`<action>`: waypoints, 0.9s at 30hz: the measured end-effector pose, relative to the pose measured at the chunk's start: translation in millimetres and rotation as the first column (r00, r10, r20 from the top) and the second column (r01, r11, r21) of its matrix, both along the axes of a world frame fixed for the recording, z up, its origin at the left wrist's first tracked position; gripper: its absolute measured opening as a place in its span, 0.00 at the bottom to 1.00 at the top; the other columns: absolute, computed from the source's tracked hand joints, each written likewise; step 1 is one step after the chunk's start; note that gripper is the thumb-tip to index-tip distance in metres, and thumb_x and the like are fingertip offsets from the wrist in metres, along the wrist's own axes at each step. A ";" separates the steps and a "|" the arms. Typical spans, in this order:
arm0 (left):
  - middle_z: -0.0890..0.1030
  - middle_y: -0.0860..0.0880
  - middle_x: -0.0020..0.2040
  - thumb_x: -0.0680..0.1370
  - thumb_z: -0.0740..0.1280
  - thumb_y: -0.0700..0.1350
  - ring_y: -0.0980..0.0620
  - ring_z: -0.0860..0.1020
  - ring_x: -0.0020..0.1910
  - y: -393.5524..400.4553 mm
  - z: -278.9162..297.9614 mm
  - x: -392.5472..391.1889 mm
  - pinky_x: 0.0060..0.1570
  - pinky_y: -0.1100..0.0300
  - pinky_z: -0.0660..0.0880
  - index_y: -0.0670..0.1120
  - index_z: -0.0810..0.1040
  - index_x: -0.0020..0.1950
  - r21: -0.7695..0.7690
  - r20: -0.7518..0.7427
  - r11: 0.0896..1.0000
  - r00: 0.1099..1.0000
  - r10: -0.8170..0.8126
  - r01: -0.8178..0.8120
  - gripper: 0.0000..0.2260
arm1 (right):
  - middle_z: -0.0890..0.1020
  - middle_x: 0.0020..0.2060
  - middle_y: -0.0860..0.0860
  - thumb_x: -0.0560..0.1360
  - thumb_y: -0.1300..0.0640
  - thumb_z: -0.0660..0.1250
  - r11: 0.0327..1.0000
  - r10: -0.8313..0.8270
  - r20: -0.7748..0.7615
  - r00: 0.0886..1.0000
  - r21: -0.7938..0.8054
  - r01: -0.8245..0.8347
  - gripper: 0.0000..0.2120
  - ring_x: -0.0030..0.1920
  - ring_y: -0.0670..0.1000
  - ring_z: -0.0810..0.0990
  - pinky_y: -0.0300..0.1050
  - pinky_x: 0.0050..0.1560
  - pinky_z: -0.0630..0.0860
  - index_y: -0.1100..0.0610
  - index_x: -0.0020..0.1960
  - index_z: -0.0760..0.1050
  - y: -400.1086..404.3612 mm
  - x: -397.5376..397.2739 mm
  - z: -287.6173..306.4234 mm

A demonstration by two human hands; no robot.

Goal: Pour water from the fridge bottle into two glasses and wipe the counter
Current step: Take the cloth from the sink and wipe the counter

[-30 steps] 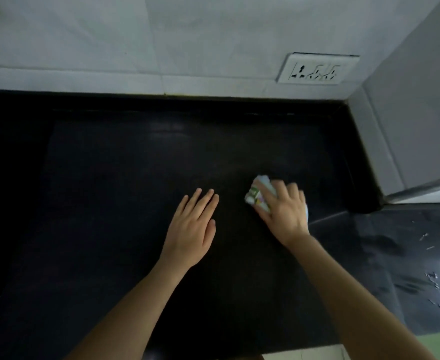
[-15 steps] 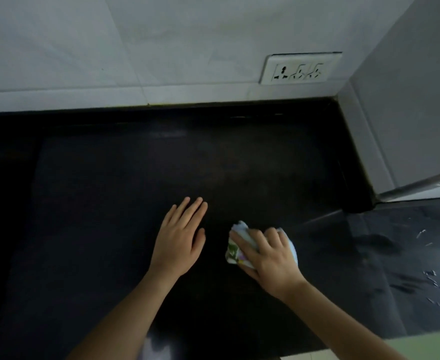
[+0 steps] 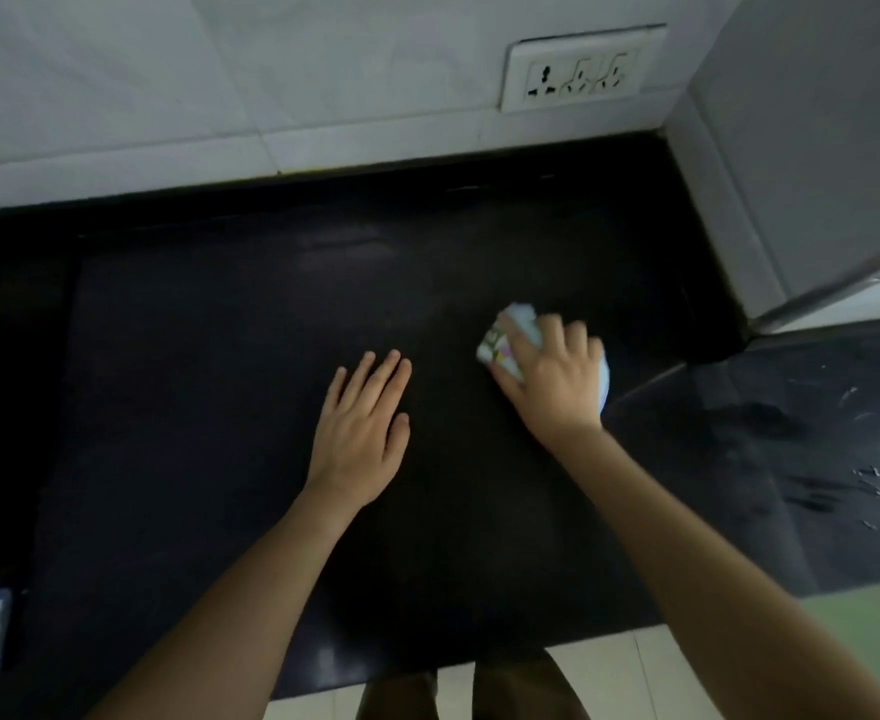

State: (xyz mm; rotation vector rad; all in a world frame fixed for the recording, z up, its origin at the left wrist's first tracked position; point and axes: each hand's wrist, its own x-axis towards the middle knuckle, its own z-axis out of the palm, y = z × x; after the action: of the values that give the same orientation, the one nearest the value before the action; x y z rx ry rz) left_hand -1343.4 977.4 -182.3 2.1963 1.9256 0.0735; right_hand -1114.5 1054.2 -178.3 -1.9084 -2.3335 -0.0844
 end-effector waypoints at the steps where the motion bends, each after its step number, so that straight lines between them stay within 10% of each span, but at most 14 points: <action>1: 0.56 0.50 0.78 0.80 0.48 0.53 0.49 0.52 0.77 0.6 1.0 4.3 0.75 0.47 0.49 0.49 0.55 0.78 -0.004 -0.032 1.000 0.999 -0.016 0.016 0.26 | 0.75 0.52 0.58 0.75 0.40 0.61 0.999 0.043 -0.023 0.999 0.008 -0.043 0.24 0.44 0.61 0.72 0.55 0.46 0.69 0.48 0.68 0.73 -30.1 4.6 1.5; 6: 0.53 0.51 0.78 0.79 0.49 0.55 0.49 0.52 0.78 -1.3 6.8 81.1 0.75 0.48 0.46 0.50 0.55 0.78 -0.064 -0.026 0.922 0.923 -0.385 0.383 0.27 | 0.75 0.55 0.56 0.77 0.40 0.56 0.978 0.203 -0.082 0.976 -0.030 -0.206 0.25 0.47 0.60 0.75 0.57 0.48 0.74 0.47 0.73 0.64 -126.3 59.5 6.1; 12: 0.53 0.51 0.79 0.80 0.48 0.55 0.51 0.50 0.78 -4.6 -3.5 91.6 0.74 0.47 0.50 0.49 0.53 0.78 -0.033 -0.036 0.937 0.937 -0.348 0.347 0.26 | 0.73 0.50 0.60 0.77 0.41 0.56 0.954 -0.297 0.016 0.955 0.043 0.296 0.23 0.46 0.62 0.70 0.56 0.45 0.71 0.50 0.67 0.73 -60.7 165.6 1.0; 18: 0.52 0.51 0.79 0.80 0.46 0.57 0.51 0.50 0.78 -4.7 -1.4 95.9 0.75 0.46 0.52 0.50 0.51 0.78 -0.062 -0.043 0.942 0.942 -0.332 0.329 0.27 | 0.73 0.51 0.59 0.77 0.40 0.54 0.910 -0.414 0.005 0.910 0.034 0.414 0.25 0.46 0.61 0.69 0.55 0.47 0.69 0.50 0.67 0.74 -81.3 147.8 1.2; 27: 0.55 0.50 0.78 0.80 0.48 0.56 0.50 0.51 0.77 -3.8 4.3 97.6 0.75 0.47 0.51 0.50 0.53 0.78 -0.060 -0.031 0.940 0.941 -0.337 0.335 0.27 | 0.74 0.56 0.53 0.77 0.40 0.58 0.981 0.193 -0.017 0.981 -0.033 -0.194 0.27 0.49 0.57 0.73 0.56 0.50 0.73 0.45 0.75 0.63 -127.4 121.2 3.0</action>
State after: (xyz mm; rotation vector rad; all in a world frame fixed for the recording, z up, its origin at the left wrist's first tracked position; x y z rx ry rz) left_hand -1245.8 973.6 -178.0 2.4713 1.5215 -0.0783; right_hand -993.3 926.8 -175.3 -1.6794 -2.5126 -0.0129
